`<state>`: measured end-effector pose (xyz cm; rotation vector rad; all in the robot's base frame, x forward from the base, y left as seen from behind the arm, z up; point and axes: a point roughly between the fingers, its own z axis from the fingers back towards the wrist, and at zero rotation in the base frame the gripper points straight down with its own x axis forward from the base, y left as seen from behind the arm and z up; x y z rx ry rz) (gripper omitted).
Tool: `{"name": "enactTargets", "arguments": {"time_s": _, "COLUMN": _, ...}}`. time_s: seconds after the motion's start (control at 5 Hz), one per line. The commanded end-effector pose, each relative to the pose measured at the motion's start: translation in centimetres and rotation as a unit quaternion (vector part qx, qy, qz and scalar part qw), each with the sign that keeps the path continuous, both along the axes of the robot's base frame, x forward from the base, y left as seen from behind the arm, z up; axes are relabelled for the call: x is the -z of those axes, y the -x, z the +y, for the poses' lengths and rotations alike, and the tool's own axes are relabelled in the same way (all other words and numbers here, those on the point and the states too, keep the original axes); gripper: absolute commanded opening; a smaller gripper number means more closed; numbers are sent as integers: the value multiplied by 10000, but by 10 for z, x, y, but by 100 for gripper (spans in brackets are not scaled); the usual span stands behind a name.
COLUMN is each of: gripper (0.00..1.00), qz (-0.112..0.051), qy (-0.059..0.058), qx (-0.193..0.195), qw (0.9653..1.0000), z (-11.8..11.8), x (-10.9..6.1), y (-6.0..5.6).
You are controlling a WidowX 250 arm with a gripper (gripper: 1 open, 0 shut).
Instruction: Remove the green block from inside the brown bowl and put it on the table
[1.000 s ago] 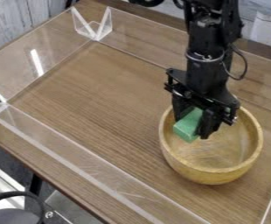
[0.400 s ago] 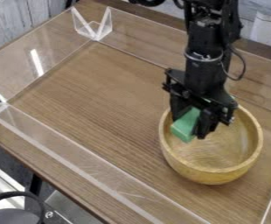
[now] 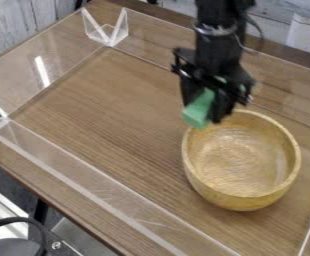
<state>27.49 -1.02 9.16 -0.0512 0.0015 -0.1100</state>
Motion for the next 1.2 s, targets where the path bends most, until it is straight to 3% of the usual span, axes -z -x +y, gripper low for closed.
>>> {"name": "enactTargets", "arguments": {"time_s": 0.0, "gripper": 0, "qz": -242, "qy": -92, "qx": -236, "qw": 9994, "z": 36, "x": -12, "y": -15}}
{"name": "enactTargets", "arguments": {"time_s": 0.2, "gripper": 0, "qz": -124, "qy": -183, "qx": -425, "qw": 9989, "z": 61, "x": 0, "y": -16}}
{"name": "enactTargets", "arguments": {"time_s": 0.4, "gripper": 0, "qz": 29, "qy": -207, "qx": -385, "qw": 9990, "z": 61, "x": 12, "y": -8}}
{"name": "enactTargets", "arguments": {"time_s": 0.6, "gripper": 0, "qz": 133, "qy": -193, "qx": -225, "qw": 9995, "z": 49, "x": 17, "y": 9}}
{"name": "enactTargets", "arguments": {"time_s": 0.8, "gripper": 0, "qz": 115, "qy": -154, "qx": -91, "qw": 9998, "z": 36, "x": 15, "y": 6}}
{"name": "enactTargets", "arguments": {"time_s": 1.0, "gripper": 0, "qz": 136, "qy": -165, "qx": -91, "qw": 9997, "z": 36, "x": 22, "y": -4}}
